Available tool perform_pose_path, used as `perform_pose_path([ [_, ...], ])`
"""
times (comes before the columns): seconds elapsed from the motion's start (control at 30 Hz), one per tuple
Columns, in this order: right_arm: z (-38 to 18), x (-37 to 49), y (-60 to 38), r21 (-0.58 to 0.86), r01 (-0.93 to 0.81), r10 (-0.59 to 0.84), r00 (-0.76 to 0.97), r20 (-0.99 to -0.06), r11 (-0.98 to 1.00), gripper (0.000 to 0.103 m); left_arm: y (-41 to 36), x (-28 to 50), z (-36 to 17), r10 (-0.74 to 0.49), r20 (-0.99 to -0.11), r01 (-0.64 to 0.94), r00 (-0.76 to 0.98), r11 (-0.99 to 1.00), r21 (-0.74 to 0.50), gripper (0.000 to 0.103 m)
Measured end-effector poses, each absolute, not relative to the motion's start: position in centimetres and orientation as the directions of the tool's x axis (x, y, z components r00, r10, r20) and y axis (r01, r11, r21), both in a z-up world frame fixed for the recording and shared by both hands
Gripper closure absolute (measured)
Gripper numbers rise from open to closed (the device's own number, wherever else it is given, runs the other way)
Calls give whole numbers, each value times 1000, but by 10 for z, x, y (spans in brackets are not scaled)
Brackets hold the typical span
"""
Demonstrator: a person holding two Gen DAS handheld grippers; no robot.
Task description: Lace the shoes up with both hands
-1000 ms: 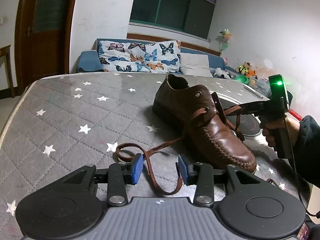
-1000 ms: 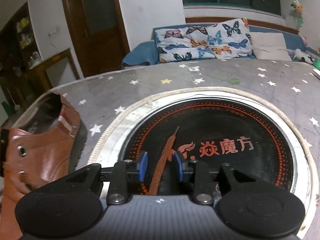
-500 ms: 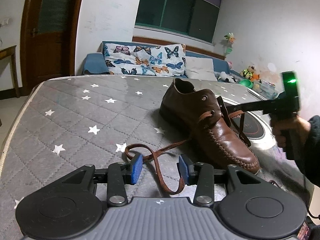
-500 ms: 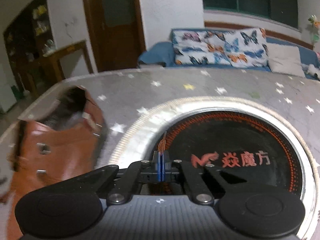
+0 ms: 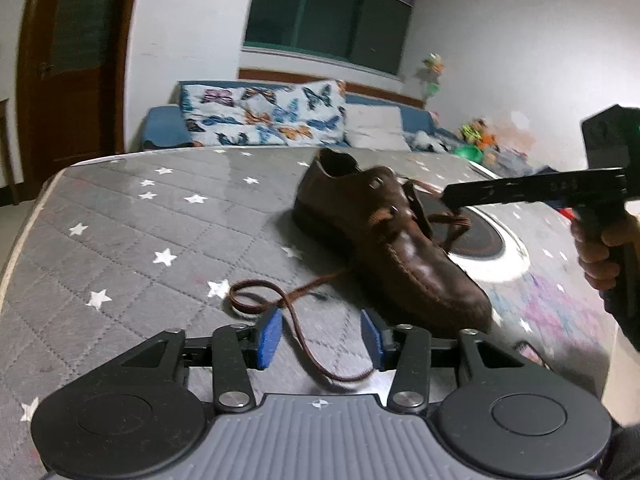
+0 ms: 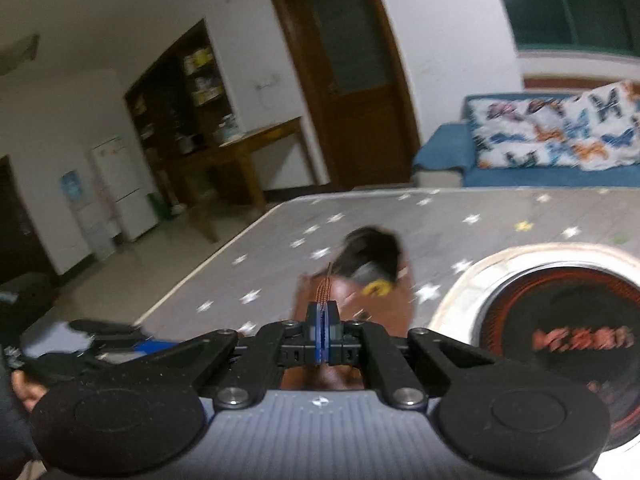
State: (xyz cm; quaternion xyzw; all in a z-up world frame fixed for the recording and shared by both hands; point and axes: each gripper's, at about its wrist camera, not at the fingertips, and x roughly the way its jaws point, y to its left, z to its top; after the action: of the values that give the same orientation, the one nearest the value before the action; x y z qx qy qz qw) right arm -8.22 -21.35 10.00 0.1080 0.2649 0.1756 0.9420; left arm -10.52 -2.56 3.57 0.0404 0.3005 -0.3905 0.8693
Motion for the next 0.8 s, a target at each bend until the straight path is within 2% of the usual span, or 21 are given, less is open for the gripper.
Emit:
perform_pose_path([
  [0.1, 93, -85, -205, 266, -299, 396, 774, -494, 916, 102, -29, -112, 36, -666, -566, 734, 486, 662, -149, 49],
  [0.23, 82, -87, -194, 229, -311, 386, 753, -533, 922, 101, -34, -122, 34, -675, -572, 763, 466, 634, -126, 37],
  [0.27, 80, -88, -191, 207, -315, 377, 753, -539, 926, 98, -36, -124, 34, -672, -576, 766, 466, 632, -119, 36],
  [0.4, 75, -89, -182, 154, -327, 355, 747, -562, 932, 93, -44, -128, 31, -662, -588, 768, 464, 632, -106, 34],
  [0.6, 69, -89, -177, 123, -340, 345, 734, -585, 932, 93, -57, -125, 24, -631, -614, 746, 474, 658, -101, 36],
  [0.67, 69, -89, -178, 126, -338, 345, 734, -585, 933, 93, -61, -122, 22, -618, -626, 735, 476, 670, -102, 44],
  [0.73, 69, -90, -179, 132, -337, 347, 733, -584, 932, 94, -62, -117, 19, -611, -640, 726, 465, 677, -119, 66],
  [0.8, 69, -92, -180, 132, -336, 347, 733, -585, 933, 97, -62, -115, 17, -602, -651, 717, 463, 686, -125, 81],
])
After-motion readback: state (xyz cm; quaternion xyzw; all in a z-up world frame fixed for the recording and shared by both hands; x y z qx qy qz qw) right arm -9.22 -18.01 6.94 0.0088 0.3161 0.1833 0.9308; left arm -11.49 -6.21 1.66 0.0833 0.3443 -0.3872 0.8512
